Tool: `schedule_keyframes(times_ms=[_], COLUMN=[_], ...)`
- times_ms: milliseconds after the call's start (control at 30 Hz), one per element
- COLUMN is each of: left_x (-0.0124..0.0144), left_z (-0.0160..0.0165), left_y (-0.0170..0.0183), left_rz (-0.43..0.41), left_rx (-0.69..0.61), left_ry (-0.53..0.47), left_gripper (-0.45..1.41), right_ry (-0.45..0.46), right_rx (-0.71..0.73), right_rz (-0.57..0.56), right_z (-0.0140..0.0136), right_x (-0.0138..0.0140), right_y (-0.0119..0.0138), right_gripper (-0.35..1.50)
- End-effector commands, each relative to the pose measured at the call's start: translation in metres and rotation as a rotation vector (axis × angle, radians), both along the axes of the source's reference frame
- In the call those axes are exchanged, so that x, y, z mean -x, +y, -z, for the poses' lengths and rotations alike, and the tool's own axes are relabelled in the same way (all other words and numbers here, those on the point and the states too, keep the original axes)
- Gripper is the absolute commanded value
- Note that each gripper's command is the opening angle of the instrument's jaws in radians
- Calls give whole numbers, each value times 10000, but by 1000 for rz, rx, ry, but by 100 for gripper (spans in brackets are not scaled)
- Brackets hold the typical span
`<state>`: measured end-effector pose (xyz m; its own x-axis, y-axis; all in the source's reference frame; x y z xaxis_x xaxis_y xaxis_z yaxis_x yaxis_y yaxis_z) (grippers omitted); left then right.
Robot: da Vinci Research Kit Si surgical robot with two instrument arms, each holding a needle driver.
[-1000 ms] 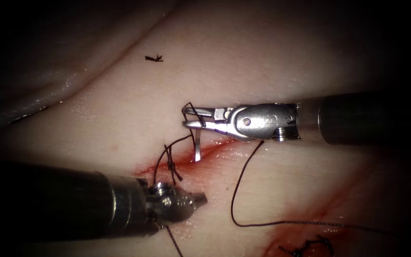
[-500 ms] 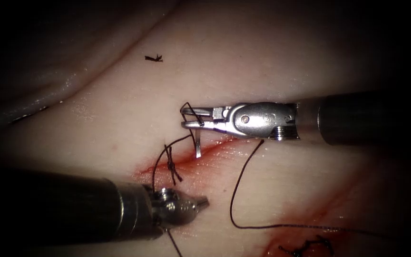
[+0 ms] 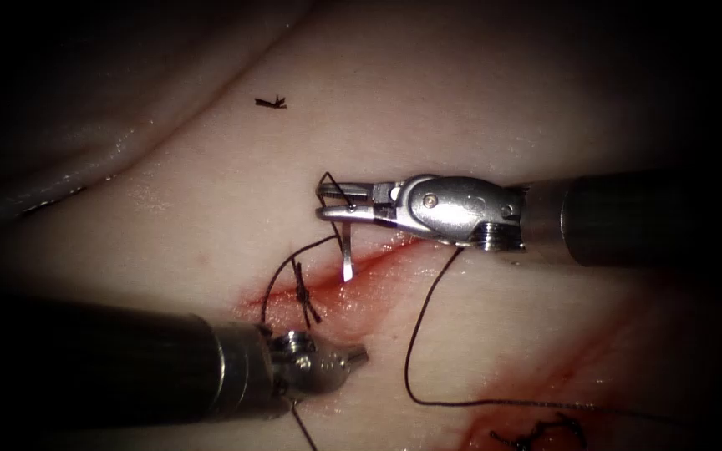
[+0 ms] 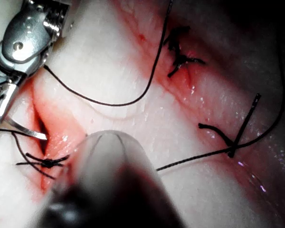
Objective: Wound Closure
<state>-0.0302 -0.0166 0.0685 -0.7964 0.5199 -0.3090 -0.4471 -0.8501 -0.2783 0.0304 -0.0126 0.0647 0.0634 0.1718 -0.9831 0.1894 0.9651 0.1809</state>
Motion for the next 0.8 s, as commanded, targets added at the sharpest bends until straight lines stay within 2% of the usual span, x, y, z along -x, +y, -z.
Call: schedule_keyframes(times_ms=[33,500,800], left_x=[3,2,1], left_z=[-4,-4,-5], left_y=[-5,-6,-5], left_rz=[-2,-3,-5], left_rx=[-2,-2,-1], left_ry=[-2,-2,-3], left_gripper=[-28,-33,-33], right_ry=[-1,-59,-44], right_rx=[1,81,74], right_rz=[4,55,78], right_z=[-5,-7,-4], right_x=[-7,-8,-11], right_y=[-3,2,-2], right_gripper=[-35,-35,-35])
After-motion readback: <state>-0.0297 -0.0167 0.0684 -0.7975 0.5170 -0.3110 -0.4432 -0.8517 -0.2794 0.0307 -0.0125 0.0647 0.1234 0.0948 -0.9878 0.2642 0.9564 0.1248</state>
